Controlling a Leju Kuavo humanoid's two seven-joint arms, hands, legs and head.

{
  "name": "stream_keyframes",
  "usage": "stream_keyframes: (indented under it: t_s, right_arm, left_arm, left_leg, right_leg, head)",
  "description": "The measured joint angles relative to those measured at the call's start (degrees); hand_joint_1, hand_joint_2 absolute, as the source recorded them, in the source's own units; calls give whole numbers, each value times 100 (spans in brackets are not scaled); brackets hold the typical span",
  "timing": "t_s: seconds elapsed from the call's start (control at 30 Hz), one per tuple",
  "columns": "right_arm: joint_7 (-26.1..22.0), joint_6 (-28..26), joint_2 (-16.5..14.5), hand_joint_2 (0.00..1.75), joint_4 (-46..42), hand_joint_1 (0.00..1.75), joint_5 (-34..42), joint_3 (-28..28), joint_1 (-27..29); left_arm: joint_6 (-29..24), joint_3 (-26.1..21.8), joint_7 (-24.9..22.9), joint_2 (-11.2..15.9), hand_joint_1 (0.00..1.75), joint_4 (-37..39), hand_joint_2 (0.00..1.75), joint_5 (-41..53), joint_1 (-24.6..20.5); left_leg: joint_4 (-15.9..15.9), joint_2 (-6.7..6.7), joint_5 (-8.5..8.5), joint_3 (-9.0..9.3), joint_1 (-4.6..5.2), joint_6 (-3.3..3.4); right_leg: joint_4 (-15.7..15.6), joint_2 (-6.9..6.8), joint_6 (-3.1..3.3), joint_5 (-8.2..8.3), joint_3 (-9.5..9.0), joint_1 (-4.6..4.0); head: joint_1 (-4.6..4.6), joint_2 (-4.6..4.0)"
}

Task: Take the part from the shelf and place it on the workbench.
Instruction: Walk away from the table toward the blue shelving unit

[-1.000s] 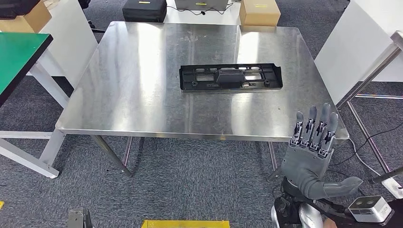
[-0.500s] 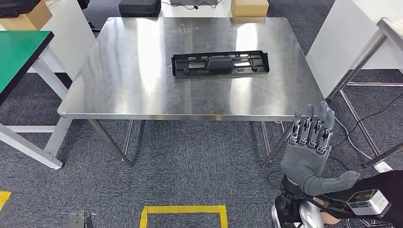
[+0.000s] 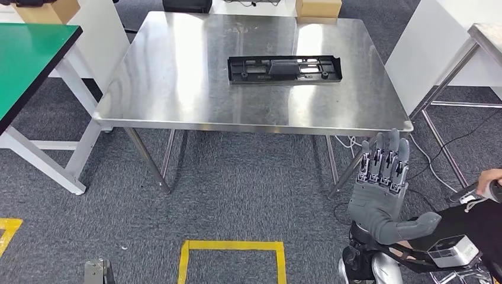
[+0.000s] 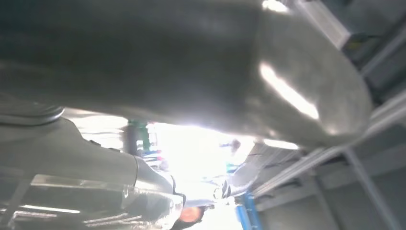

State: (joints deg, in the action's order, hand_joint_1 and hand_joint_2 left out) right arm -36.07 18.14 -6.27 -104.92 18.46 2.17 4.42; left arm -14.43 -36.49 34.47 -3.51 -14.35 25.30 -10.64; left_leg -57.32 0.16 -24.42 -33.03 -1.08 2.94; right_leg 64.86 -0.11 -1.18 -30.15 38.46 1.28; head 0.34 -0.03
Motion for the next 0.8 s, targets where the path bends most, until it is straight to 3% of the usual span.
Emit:
stream_keyframes:
  t_s: [0.03, 0.07, 0.1, 0.13, 0.17, 0.2, 0.27, 0.3, 0.37, 0.4, 0.43, 0.47, 0.53, 0.57, 0.6, 0.63, 0.67, 0.7, 0.73, 0.8]
  right_arm:
    - [83, -76, 5, 0, 45, 0, -149, -11, 6]
    - [169, -173, 11, 0, 106, 0, -320, -27, 15]
    - [253, -290, 16, 0, 178, 0, -504, -48, 24]
    - [332, -454, 20, 0, 257, 0, -713, -75, 32]
    - [413, -671, 21, 0, 340, 0, -954, -103, 36]
    - [507, -955, 21, 0, 430, 0, -1240, -134, 35]
    - [730, -1607, 19, 0, 677, 0, -1845, -194, 17]
    - [843, -1930, 19, 0, 854, 0, -2119, -228, -4]
    - [1002, -2633, 19, 0, 1398, 0, -2637, -332, -77]
    - [1027, -2999, 15, 0, 1713, 0, -2873, -405, -118]
    - [1015, -3341, 8, 0, 2042, 0, -3068, -481, -151]
    - [976, -3588, 0, 0, 2338, 0, -3180, -552, -180]
    - [892, -3834, -10, 0, 2820, 0, -3271, -665, -232]
    - [868, -3870, -14, 0, 3022, 0, -3282, -708, -254]
    - [857, -3882, -19, 0, 3185, 0, -3288, -744, -268]
    - [851, -3890, -24, 0, 3327, 0, -3294, -775, -280]
    - [848, -3896, -30, 0, 3451, 0, -3298, -805, -295]
    - [846, -3899, -36, 0, 3542, 0, -3303, -831, -316]
    - [844, -3903, -42, 0, 3614, 0, -3308, -854, -340]
    - [839, -3906, -54, 0, 3719, 0, -3316, -885, -384]
  left_arm:
    - [1, -1, 2, 2, 0, -1, 0, -3, -2]
    - [1, -3, 7, 3, 0, -1, 0, -8, -2]
    - [2, -4, 13, 4, 0, -1, 0, -14, -1]
    - [2, -7, 21, 4, 0, -1, 0, -20, 0]
    - [2, -9, 29, 4, 0, -1, 0, -24, 0]
    - [2, -11, 36, 4, 0, -4, 0, -26, 0]
    - [9, -15, 45, 5, 0, -19, 0, -28, 2]
    - [19, -16, 46, 7, 0, -27, 0, -27, 0]
    - [45, -16, 40, 13, 0, -32, 0, -23, -5]
    - [55, -16, 31, 16, 0, -33, 0, -22, -4]
    - [60, -16, 21, 19, 0, -33, 0, -20, 2]
    - [60, -16, 10, 21, 0, -33, 0, -19, 7]
    - [57, -16, -4, 21, 0, -33, 0, -18, 12]
    - [56, -16, -7, 23, 0, -33, 0, -19, 11]
    - [55, -16, -8, 25, 0, -33, 0, -19, 11]
    - [56, -16, -9, 27, 0, -33, 0, -19, 11]
    - [56, -16, -10, 27, 0, -34, 0, -18, 9]
    - [57, -16, -10, 30, 0, -38, 0, -18, 1]
    - [57, -16, -9, 33, 0, -44, 0, -18, -10]
    - [56, -16, -6, 43, 0, -60, 0, -16, -38]
  left_leg:
    - [-4, 8, 82, -104, 11, 14]
    - [-6, 14, 162, -210, 21, 11]
    - [-8, 18, 243, -317, 28, 2]
    - [-10, 20, 326, -425, 31, -13]
    - [-12, 19, 410, -527, 32, -34]
    - [-19, 16, 490, -611, 37, -63]
    - [-12, 11, 637, -705, 50, -134]
    - [5, 13, 708, -711, 50, -168]
    - [80, 11, 847, -703, 26, -240]
    - [62, 3, 797, -734, 8, -272]
    - [-39, -5, 616, -784, -6, -303]
    - [-269, -12, 308, -855, -19, -328]
    - [-1026, -15, -373, -1000, -28, -379]
    - [-1402, -16, -542, -1031, -30, -403]
    - [-1655, -16, -551, -1000, -32, -417]
    - [-1732, -15, -439, -888, -34, -420]
    - [-1619, -16, -287, -681, -36, -409]
    - [-1309, -26, -213, -375, -32, -373]
    - [-880, -35, -252, -28, -22, -325]
    - [-169, -45, -474, 467, 17, -229]
  right_leg:
    - [393, 3, 8, -219, 102, 3]
    - [712, 3, -23, -315, 143, 3]
    - [886, 3, -79, -291, 111, 3]
    - [855, 3, -147, -168, -24, 3]
    - [632, 2, -198, -24, -257, 2]
    - [229, 2, -210, 32, -590, 1]
    - [-658, 13, -120, -79, -1204, -39]
    - [-930, 24, -56, -157, -1358, -62]
    - [-1021, 34, 59, -96, -1322, -72]
    - [-1023, 25, 113, -27, -1271, -54]
    - [-1024, 8, 178, 53, -1210, -32]
    - [-1026, -8, 229, 137, -1143, -7]
    - [-1017, -23, 289, 298, -983, -21]
    - [-1008, -23, 292, 377, -890, -31]
    - [-992, -23, 286, 449, -787, -39]
    - [-969, -23, 275, 512, -682, -45]
    - [-937, -20, 260, 566, -580, -49]
    - [-899, -17, 241, 613, -495, -49]
    - [-867, -14, 213, 654, -432, -62]
    - [-843, -22, 138, 743, -371, -73]
  head:
    - [16, -1]
    - [23, -1]
    - [24, 0]
    - [26, 0]
    - [26, 0]
    - [27, 0]
    - [21, -1]
    - [15, -2]
    - [-8, -2]
    - [-11, -2]
    - [-20, -2]
    - [-27, -2]
    - [-37, -2]
    - [-38, -2]
    - [-40, -2]
    - [-39, -2]
    - [-40, -2]
    - [-41, -2]
    - [-40, -2]
    - [-31, -2]
